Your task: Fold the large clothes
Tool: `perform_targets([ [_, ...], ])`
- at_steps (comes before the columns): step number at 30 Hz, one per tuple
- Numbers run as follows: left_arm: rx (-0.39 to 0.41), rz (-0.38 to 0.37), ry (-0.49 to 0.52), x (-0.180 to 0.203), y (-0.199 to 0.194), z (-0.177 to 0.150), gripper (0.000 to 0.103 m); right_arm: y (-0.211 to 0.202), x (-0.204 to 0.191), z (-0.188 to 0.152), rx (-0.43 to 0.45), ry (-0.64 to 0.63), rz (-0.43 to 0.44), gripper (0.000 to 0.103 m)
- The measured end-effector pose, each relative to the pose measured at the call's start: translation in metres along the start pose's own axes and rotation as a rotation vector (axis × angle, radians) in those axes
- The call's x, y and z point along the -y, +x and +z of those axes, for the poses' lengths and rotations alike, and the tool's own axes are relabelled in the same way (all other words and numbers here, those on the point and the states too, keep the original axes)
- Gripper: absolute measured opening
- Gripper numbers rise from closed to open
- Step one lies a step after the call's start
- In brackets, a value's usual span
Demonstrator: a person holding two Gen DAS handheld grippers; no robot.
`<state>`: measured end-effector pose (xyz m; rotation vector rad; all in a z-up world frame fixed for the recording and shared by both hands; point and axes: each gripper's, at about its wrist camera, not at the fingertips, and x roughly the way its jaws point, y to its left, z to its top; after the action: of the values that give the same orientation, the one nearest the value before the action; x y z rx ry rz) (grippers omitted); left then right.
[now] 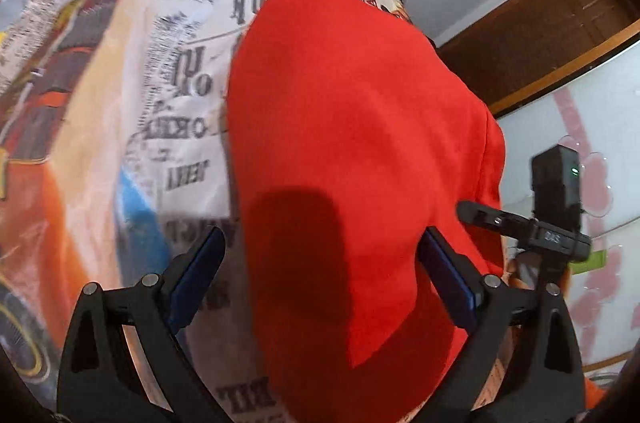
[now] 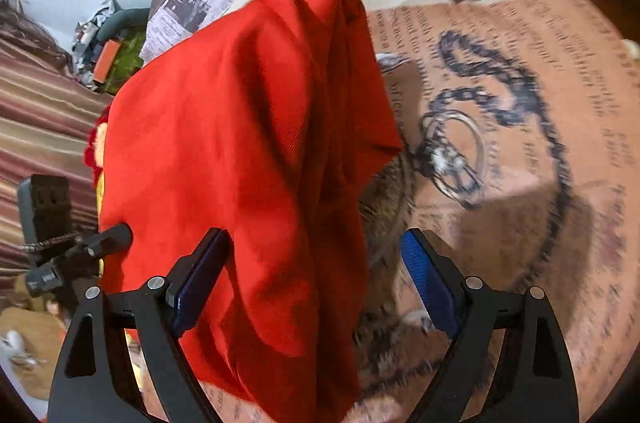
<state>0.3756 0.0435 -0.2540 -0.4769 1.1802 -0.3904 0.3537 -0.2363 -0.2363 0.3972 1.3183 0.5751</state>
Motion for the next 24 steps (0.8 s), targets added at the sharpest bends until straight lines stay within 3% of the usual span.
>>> perform_targets([
  [8, -0.041, -0.085, -0.004, -0.004, 0.015, 0.016, 0.097, 0.013, -0.012, 0.008, 0.006, -0.015, 0.092, 0.089],
  [10, -0.031, -0.091, -0.006, -0.007, 0.014, 0.018, 0.09, 0.013, -0.015, 0.007, 0.017, -0.017, 0.106, 0.086],
  [12, -0.018, -0.101, -0.022, -0.009, 0.013, 0.018, 0.084, 0.016, -0.019, 0.006, 0.0, -0.012, 0.169, 0.074],
  [14, -0.002, -0.096, -0.007, -0.007, 0.01, 0.015, 0.076, 0.017, -0.025, 0.003, 0.004, -0.011, 0.158, 0.072],
  [17, 0.023, -0.083, 0.032, -0.001, -0.001, 0.01, 0.062, 0.013, -0.036, -0.001, 0.015, -0.027, 0.142, 0.06],
  [21, 0.042, -0.068, 0.051, 0.006, -0.012, 0.01, 0.046, -0.001, -0.052, 0.0, 0.026, -0.051, 0.153, 0.03],
  [24, 0.065, -0.066, 0.062, 0.008, -0.03, 0.011, 0.041, -0.007, -0.068, 0.002, 0.029, -0.077, 0.14, 0.027],
])
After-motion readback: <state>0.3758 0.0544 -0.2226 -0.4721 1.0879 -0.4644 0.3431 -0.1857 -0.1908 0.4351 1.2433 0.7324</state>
